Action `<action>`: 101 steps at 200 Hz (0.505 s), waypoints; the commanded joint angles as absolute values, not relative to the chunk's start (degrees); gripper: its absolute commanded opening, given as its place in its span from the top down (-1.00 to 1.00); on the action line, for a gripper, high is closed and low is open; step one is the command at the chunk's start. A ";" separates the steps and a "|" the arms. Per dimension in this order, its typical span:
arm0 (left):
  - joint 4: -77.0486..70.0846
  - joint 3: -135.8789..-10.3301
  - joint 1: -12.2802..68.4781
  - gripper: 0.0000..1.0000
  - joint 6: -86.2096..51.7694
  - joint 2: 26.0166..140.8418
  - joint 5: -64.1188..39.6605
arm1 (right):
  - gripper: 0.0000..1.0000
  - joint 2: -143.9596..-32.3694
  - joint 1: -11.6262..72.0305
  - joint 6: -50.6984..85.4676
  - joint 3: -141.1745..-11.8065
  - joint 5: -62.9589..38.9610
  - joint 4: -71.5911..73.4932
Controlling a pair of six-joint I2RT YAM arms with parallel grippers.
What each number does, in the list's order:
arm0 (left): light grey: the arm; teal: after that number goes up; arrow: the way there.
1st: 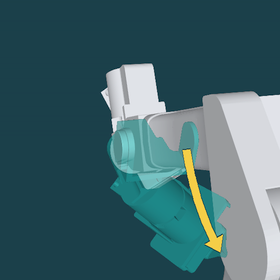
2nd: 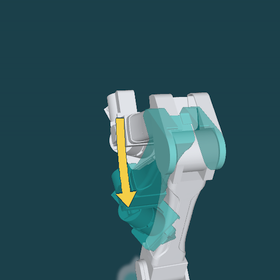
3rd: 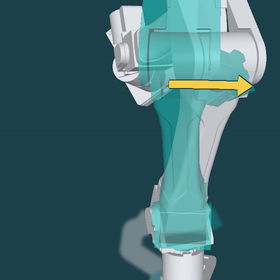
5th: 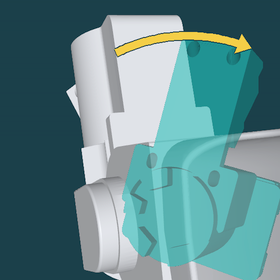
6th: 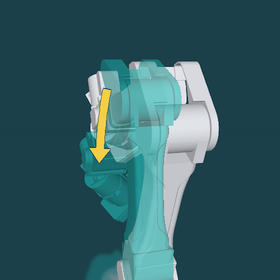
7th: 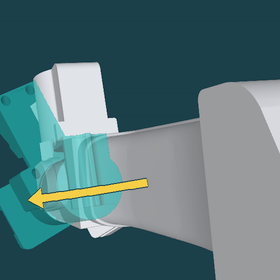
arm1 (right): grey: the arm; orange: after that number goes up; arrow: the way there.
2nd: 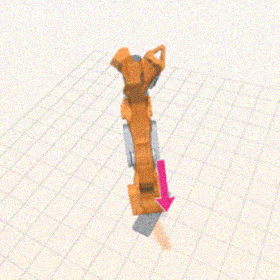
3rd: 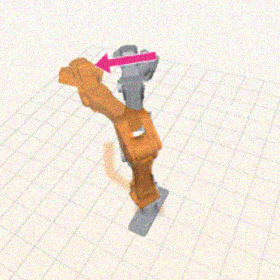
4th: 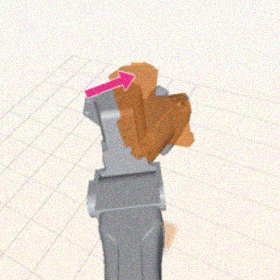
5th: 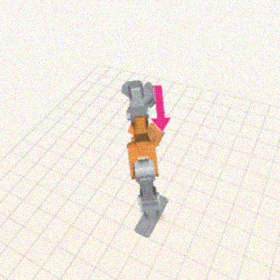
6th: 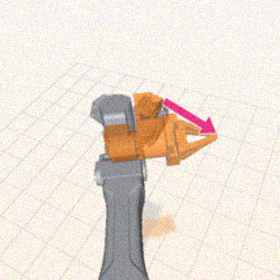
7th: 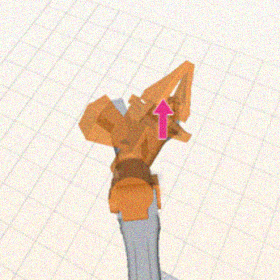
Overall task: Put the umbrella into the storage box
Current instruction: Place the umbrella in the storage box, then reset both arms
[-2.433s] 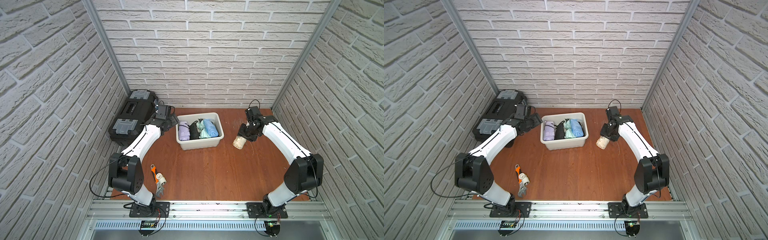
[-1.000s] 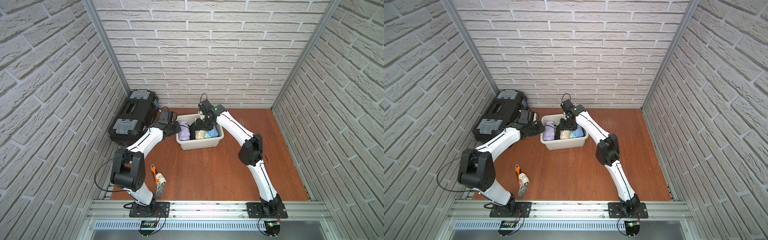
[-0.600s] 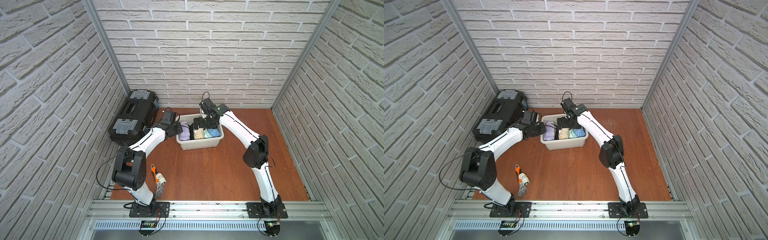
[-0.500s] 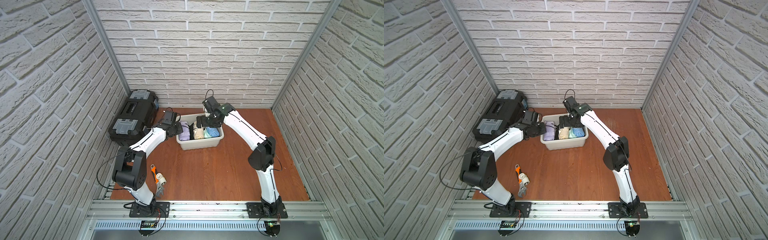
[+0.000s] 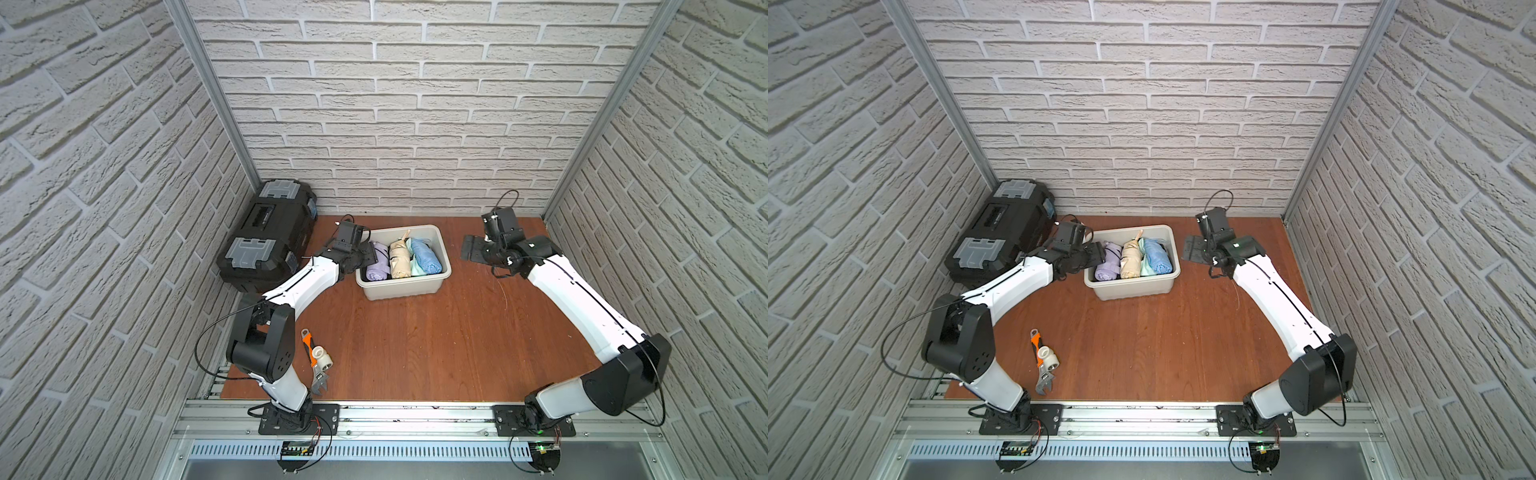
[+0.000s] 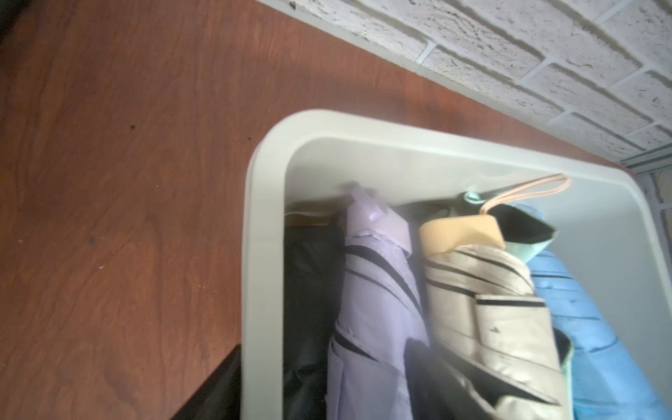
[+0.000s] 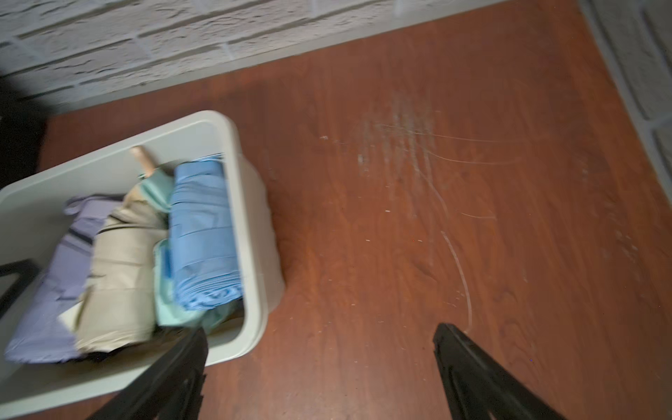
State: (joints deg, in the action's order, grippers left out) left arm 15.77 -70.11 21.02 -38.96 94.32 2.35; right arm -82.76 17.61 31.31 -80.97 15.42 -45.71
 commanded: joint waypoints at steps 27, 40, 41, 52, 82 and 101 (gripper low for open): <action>13.37 -68.89 19.36 -0.84 -38.72 87.69 12.47 | -0.98 -75.89 12.20 30.01 -67.82 25.25 -36.89; 13.76 -67.72 18.67 -0.88 -38.24 85.43 16.09 | -0.98 -73.17 10.98 28.85 -63.34 25.37 -32.71; 13.74 -67.61 18.61 -0.89 -38.24 85.26 16.35 | -0.98 -72.97 10.90 28.75 -62.96 25.39 -32.40; 13.18 -65.83 17.55 -0.90 -38.09 83.22 19.18 | -0.98 -70.87 9.81 27.76 -59.37 25.69 -28.95; 9.30 -60.23 13.00 -0.97 -35.50 78.45 21.79 | -0.98 -67.32 6.52 25.37 -51.21 28.94 -21.17; 6.45 -56.16 9.24 -0.97 -31.96 77.74 22.16 | -0.98 -65.54 5.80 20.61 -43.39 33.32 -9.79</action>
